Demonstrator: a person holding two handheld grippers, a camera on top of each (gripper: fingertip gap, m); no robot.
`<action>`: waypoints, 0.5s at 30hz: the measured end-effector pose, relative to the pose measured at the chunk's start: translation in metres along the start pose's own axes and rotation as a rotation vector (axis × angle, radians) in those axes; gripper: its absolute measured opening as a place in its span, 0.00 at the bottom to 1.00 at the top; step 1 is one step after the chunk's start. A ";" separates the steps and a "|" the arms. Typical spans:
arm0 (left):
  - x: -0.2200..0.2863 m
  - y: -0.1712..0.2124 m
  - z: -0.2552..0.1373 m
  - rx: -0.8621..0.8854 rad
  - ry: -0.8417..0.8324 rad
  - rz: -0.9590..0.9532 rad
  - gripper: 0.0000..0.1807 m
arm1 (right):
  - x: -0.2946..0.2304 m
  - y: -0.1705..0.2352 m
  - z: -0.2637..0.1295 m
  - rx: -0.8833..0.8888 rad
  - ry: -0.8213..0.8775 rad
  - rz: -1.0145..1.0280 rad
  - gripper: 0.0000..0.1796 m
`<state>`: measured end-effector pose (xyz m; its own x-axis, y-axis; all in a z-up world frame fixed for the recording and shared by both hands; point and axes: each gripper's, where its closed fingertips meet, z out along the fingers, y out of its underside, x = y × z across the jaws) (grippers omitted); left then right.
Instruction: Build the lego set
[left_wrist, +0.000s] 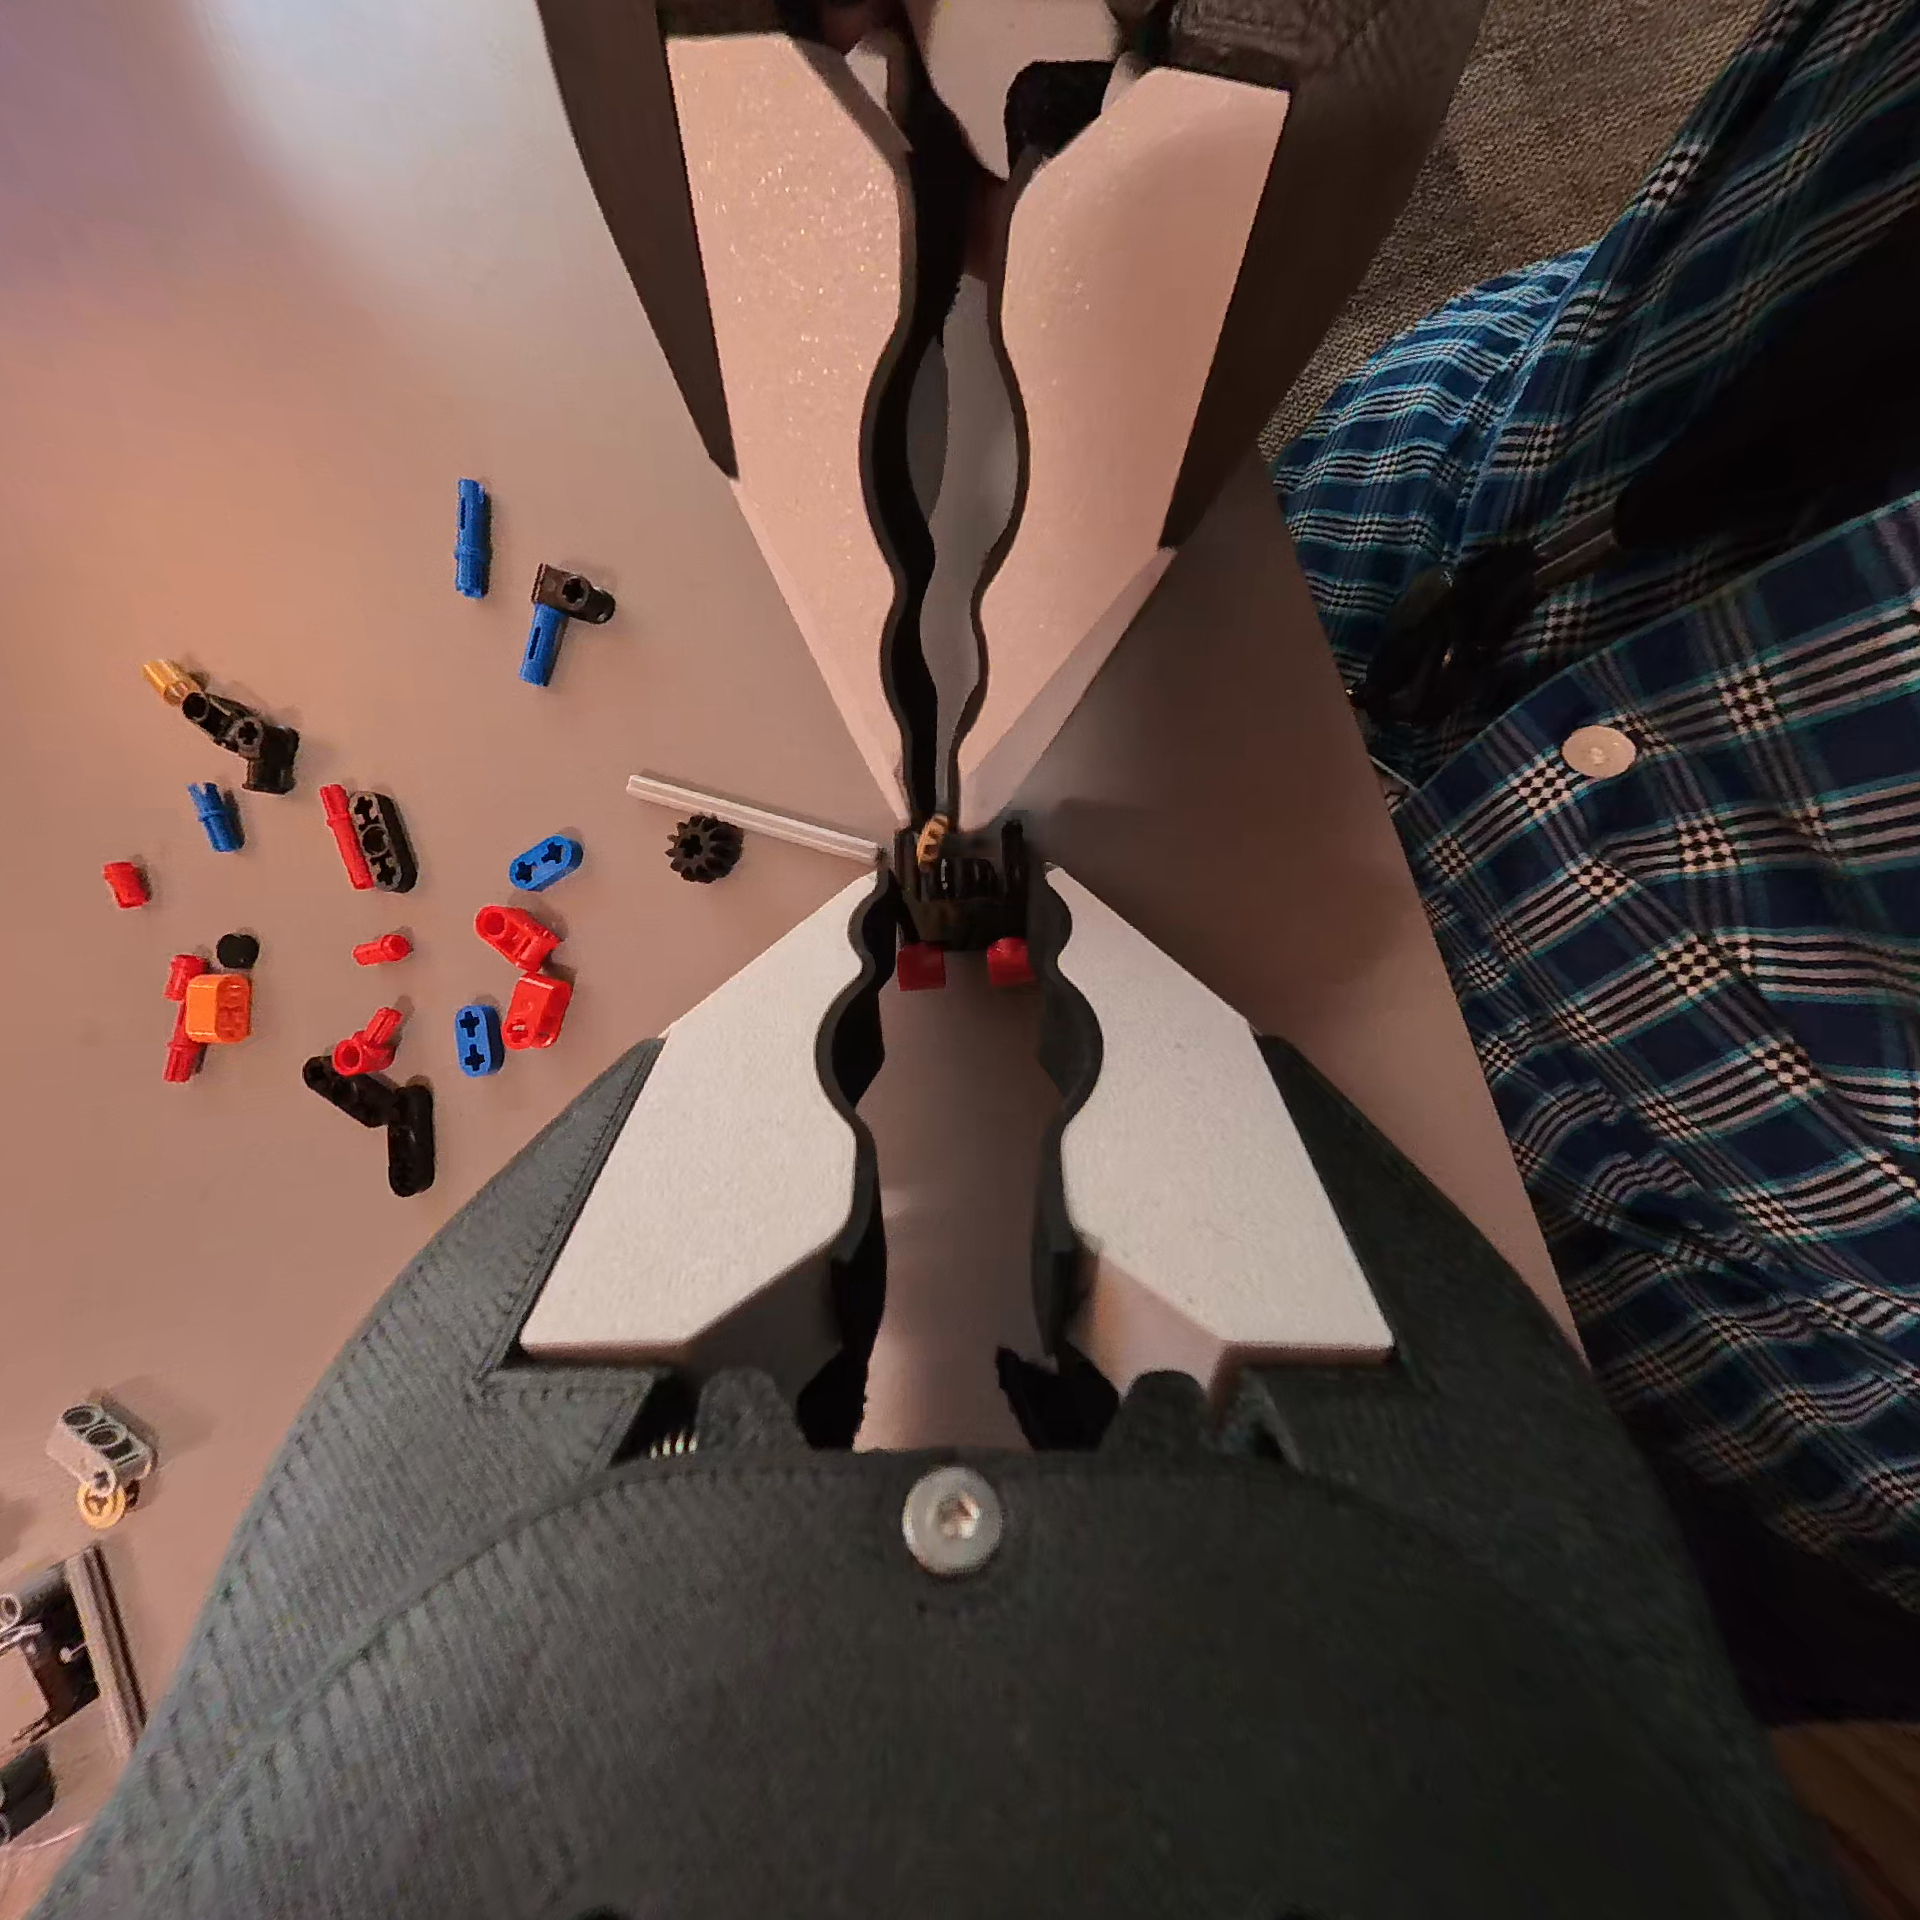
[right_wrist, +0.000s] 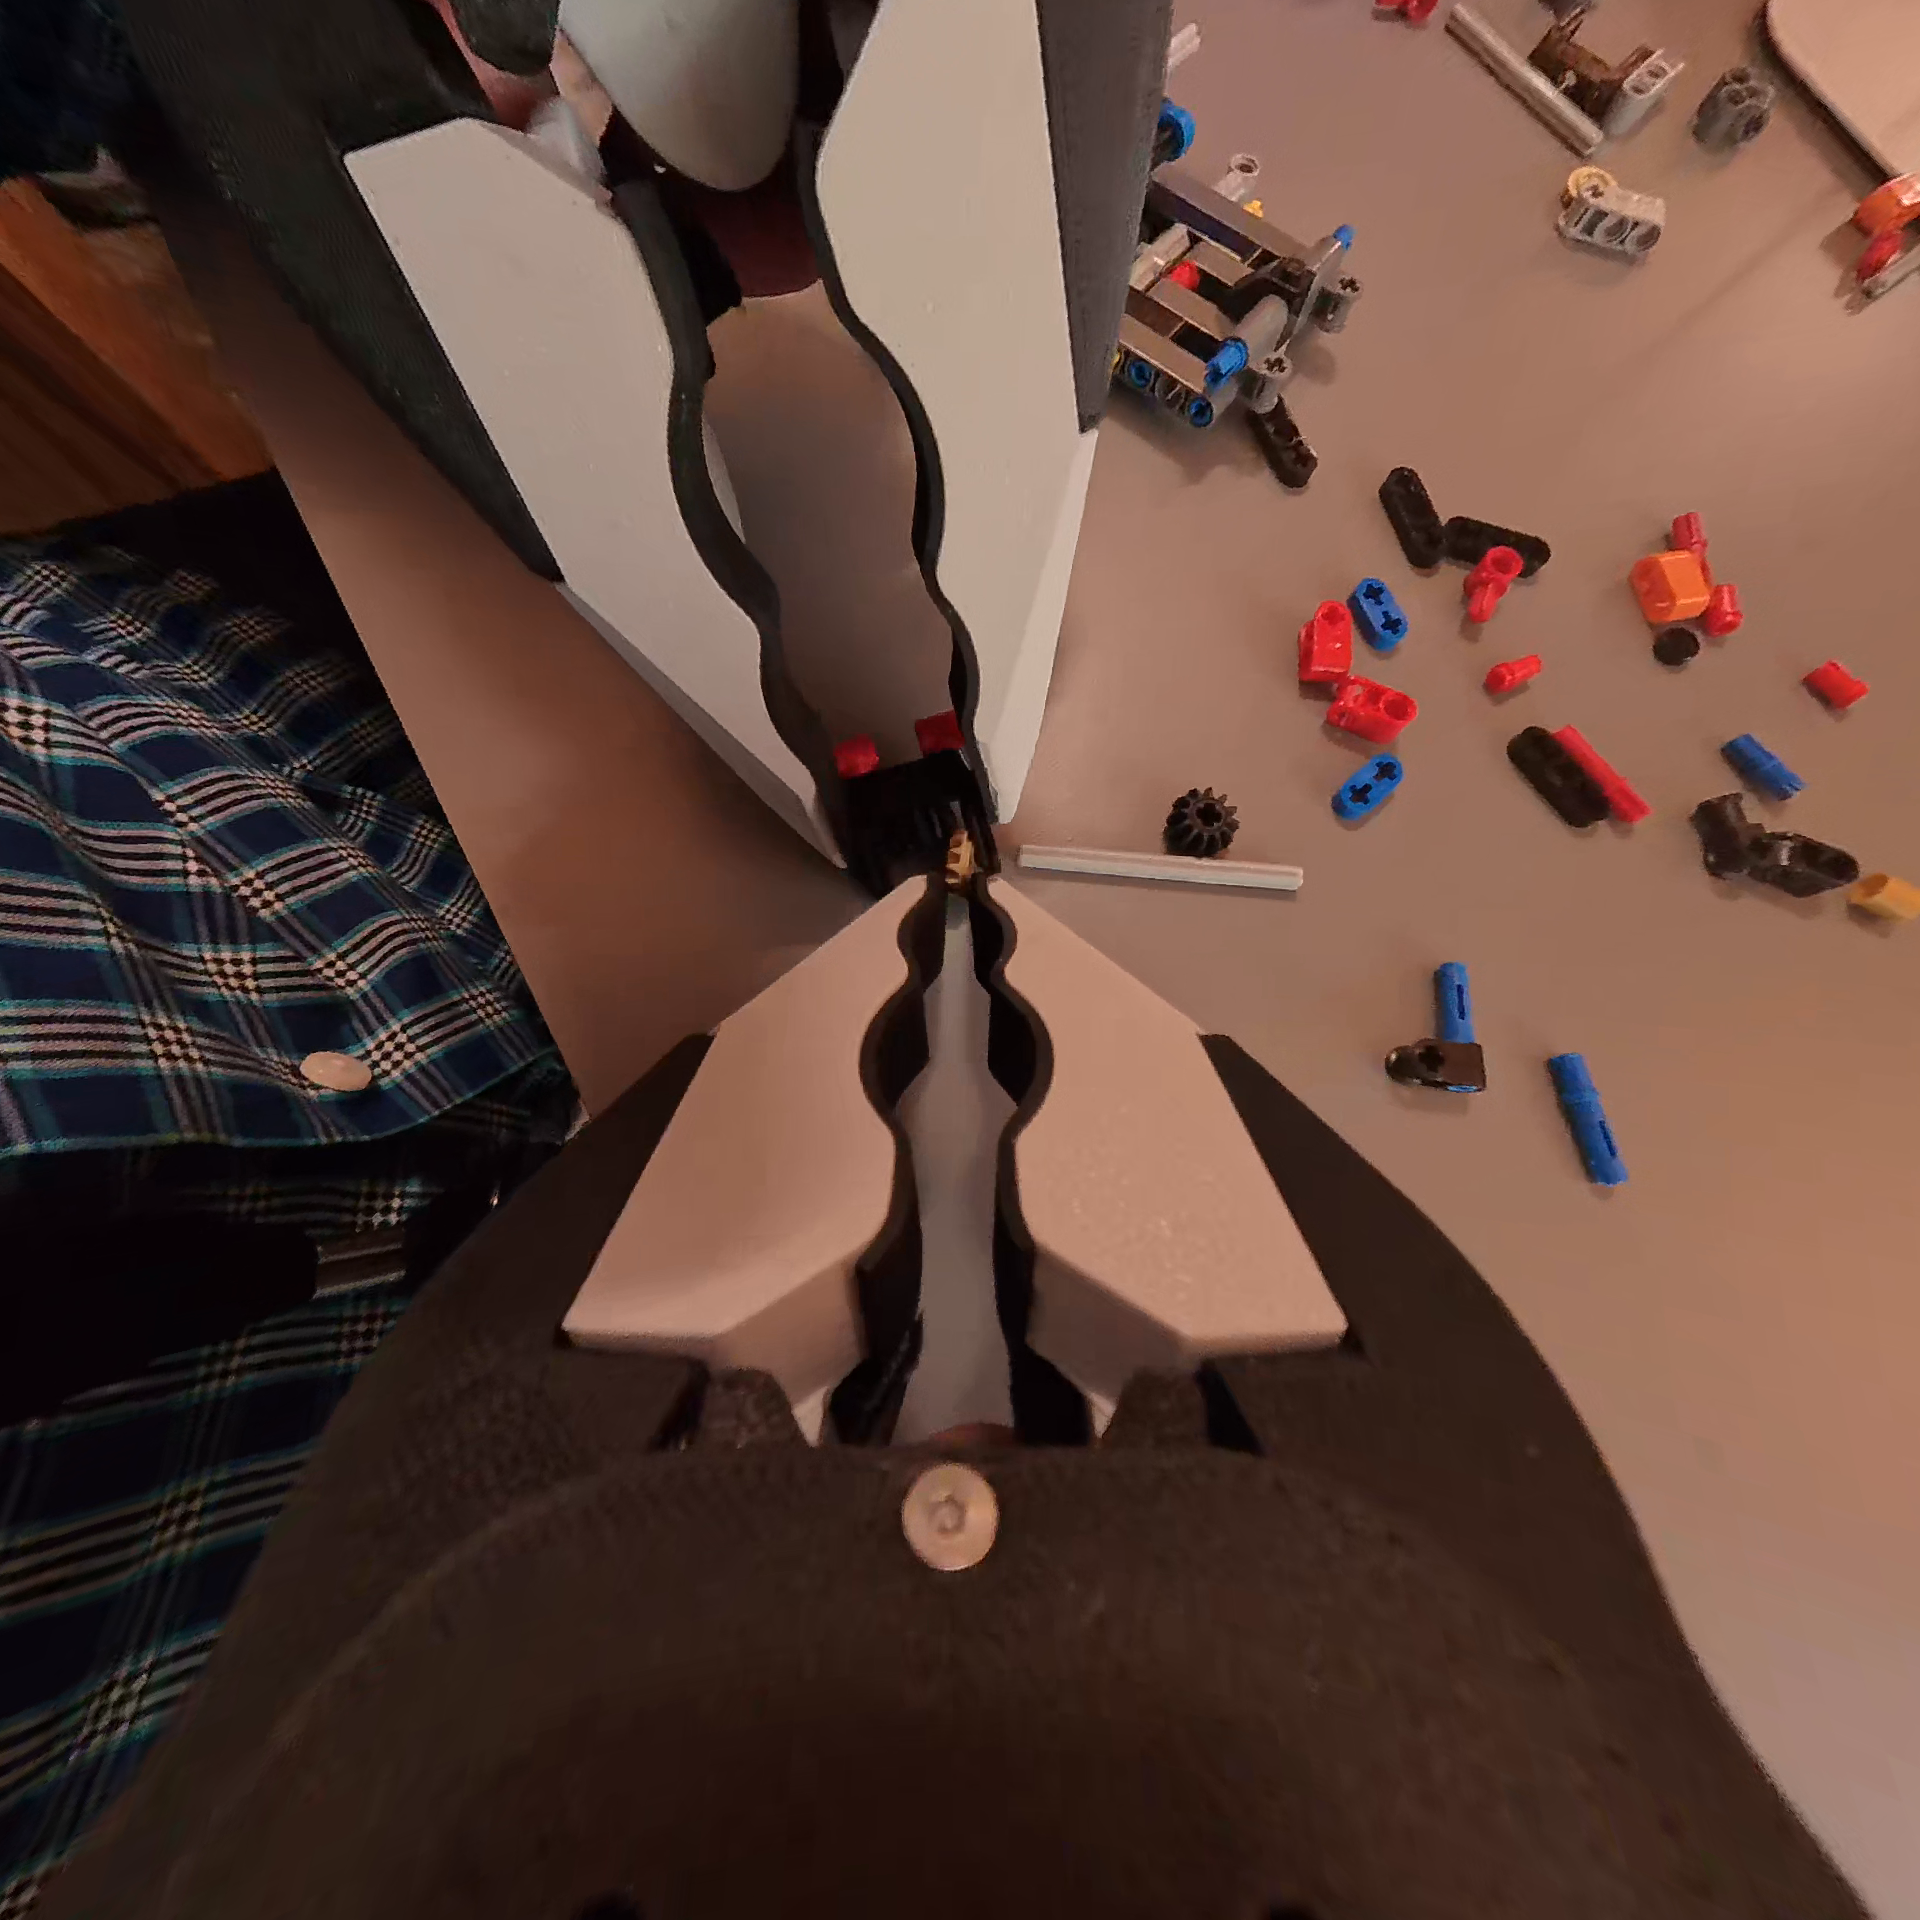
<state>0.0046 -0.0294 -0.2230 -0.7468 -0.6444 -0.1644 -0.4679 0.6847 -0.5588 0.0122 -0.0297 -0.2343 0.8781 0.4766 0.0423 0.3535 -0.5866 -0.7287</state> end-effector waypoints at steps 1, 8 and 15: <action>0.000 0.000 0.000 0.002 0.002 -0.002 0.12 | -0.001 0.000 0.000 0.001 -0.012 0.006 0.02; 0.001 0.000 0.000 0.015 -0.009 0.008 0.13 | 0.002 -0.001 -0.002 0.011 -0.032 0.031 0.00; 0.004 0.001 -0.001 0.044 0.014 -0.036 0.13 | 0.000 -0.002 0.000 0.009 -0.024 0.020 0.00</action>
<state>0.0003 -0.0308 -0.2232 -0.7365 -0.6634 -0.1324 -0.4735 0.6453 -0.5995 0.0117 -0.0284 -0.2327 0.8769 0.4804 0.0117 0.3331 -0.5901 -0.7354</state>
